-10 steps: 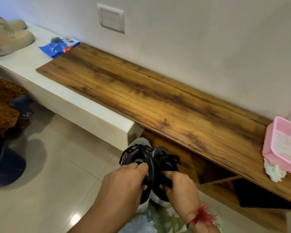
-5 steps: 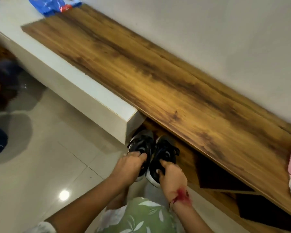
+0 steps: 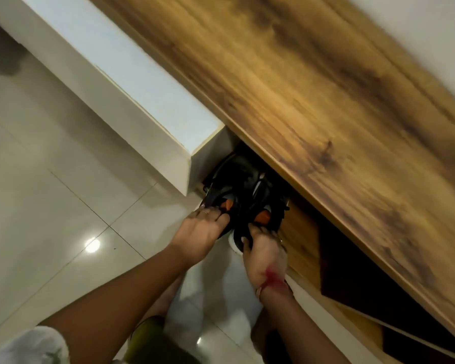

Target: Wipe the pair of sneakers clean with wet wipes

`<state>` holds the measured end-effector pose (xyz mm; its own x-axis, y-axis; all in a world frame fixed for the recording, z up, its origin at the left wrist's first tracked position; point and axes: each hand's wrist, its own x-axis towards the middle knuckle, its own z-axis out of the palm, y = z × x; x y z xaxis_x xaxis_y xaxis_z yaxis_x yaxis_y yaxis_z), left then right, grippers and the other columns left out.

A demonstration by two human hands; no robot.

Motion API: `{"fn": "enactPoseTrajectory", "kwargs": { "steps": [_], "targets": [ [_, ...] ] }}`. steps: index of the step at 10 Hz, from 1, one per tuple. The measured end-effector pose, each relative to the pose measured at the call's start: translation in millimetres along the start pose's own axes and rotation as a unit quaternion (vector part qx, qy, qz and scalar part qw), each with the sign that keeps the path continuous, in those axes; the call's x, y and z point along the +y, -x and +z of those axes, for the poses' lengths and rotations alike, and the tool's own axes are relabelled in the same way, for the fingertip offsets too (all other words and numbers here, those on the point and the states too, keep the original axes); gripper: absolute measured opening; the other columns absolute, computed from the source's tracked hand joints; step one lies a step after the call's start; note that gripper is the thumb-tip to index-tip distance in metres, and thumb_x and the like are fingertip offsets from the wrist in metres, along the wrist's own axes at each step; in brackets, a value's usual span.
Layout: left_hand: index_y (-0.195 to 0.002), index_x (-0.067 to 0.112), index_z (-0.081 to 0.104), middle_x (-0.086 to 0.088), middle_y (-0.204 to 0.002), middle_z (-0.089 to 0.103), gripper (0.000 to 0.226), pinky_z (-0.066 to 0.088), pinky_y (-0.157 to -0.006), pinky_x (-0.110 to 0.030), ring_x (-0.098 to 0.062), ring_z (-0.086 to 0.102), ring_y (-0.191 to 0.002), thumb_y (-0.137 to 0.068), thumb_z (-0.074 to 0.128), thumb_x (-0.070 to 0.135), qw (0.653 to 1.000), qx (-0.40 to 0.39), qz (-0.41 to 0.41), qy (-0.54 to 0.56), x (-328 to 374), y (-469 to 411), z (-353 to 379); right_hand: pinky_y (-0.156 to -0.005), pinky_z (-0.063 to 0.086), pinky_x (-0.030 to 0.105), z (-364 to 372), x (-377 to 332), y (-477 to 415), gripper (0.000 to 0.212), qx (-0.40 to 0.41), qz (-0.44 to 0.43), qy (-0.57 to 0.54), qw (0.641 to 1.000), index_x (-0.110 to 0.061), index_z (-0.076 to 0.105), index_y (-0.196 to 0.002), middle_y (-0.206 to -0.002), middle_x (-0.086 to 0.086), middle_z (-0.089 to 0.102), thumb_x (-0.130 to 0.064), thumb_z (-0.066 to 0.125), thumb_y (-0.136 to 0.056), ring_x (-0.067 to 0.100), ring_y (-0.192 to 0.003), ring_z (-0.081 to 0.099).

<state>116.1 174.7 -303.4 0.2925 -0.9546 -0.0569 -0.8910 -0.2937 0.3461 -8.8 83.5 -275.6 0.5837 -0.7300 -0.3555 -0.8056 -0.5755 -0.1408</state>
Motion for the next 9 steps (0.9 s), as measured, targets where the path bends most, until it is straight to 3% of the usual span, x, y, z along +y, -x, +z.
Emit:
{"fn": "enactPoseTrajectory", "kwargs": {
  "steps": [1, 2, 3, 4, 6, 7, 8, 9],
  "targets": [
    [-0.082, 0.014, 0.067, -0.005, -0.073, 0.064, 0.031, 0.049, -0.053, -0.025, -0.025, 0.064, -0.064, -0.055, 0.077, 0.005, 1.000, 0.007, 0.000, -0.011, -6, -14, 8, -0.081, 0.044, 0.029, 12, 4, -19, 0.033, -0.017, -0.006, 0.001, 1.000, -0.027, 0.052, -0.124, -0.120, -0.001, 0.058, -0.028, 0.052, -0.091, 0.019, -0.114, 0.050],
    [-0.096, 0.010, 0.065, -0.010, -0.086, 0.065, 0.033, 0.051, -0.061, -0.031, -0.030, 0.064, -0.076, -0.066, 0.067, -0.001, 1.000, 0.004, 0.005, 0.004, -7, -25, 14, -0.084, 0.043, 0.032, 27, 17, -33, 0.039, -0.013, -0.008, 0.008, 1.000, -0.020, 0.052, -0.128, -0.124, 0.004, 0.057, -0.025, 0.056, -0.089, 0.025, -0.116, 0.049],
    [-0.128, 0.010, 0.049, -0.014, -0.123, 0.052, 0.041, 0.047, -0.082, -0.038, -0.033, 0.055, -0.106, -0.088, 0.053, 0.002, 0.999, -0.030, -0.014, 0.015, -10, -32, 27, -0.092, 0.041, 0.036, 31, 25, -41, 0.051, 0.001, -0.007, 0.003, 1.000, -0.018, 0.046, -0.134, -0.134, 0.008, 0.049, -0.026, 0.061, -0.087, 0.027, -0.120, 0.045],
    [-0.126, 0.005, 0.052, -0.023, -0.131, 0.047, 0.040, 0.051, -0.082, -0.043, -0.040, 0.054, -0.110, -0.086, 0.059, 0.003, 0.998, 0.005, -0.015, 0.064, -16, -35, 34, -0.088, 0.046, 0.038, 34, 28, -38, 0.069, 0.068, -0.021, -0.024, 0.997, -0.013, 0.043, -0.137, -0.141, 0.017, 0.036, -0.028, 0.073, -0.077, 0.034, -0.122, 0.040],
    [-0.131, 0.001, 0.050, -0.027, -0.132, 0.047, 0.058, 0.044, -0.099, -0.046, -0.045, 0.044, -0.125, -0.075, 0.059, -0.010, 0.999, 0.030, -0.003, 0.045, -15, -46, 49, -0.087, 0.049, 0.047, 48, 29, -52, 0.067, 0.053, -0.019, -0.015, 0.998, -0.009, 0.035, -0.142, -0.142, 0.019, 0.035, -0.004, 0.062, -0.081, 0.036, -0.128, 0.036],
    [-0.120, 0.000, 0.057, -0.028, -0.122, 0.053, 0.057, 0.049, -0.092, -0.046, -0.047, 0.051, -0.117, -0.065, 0.065, -0.013, 1.000, 0.018, 0.000, 0.024, -11, -54, 46, -0.093, 0.046, 0.045, 47, 30, -57, 0.064, 0.060, 0.001, -0.029, 0.998, -0.010, 0.034, -0.142, -0.142, 0.017, 0.035, -0.001, 0.058, -0.084, 0.035, -0.131, 0.032],
    [-0.120, 0.000, 0.056, -0.027, -0.121, 0.053, 0.056, 0.051, -0.087, -0.045, -0.045, 0.051, -0.114, -0.067, 0.066, -0.011, 1.000, 0.017, -0.003, 0.017, -11, -59, 44, -0.096, 0.043, 0.048, 41, 35, -60, 0.064, 0.053, -0.007, -0.061, 0.997, -0.013, 0.035, -0.141, -0.143, 0.015, 0.031, -0.017, 0.064, -0.085, 0.033, -0.132, 0.027],
    [-0.126, 0.002, 0.051, -0.025, -0.127, 0.051, 0.053, 0.048, -0.091, -0.046, -0.044, 0.049, -0.119, -0.076, 0.070, 0.007, 1.000, 0.016, -0.012, 0.021, -6, -52, 41, -0.098, 0.040, 0.049, 36, 36, -51, 0.077, 0.085, -0.022, -0.097, 0.991, -0.016, 0.037, -0.140, -0.145, 0.012, 0.029, -0.056, 0.060, -0.079, 0.031, -0.130, 0.028]
  ]
}}
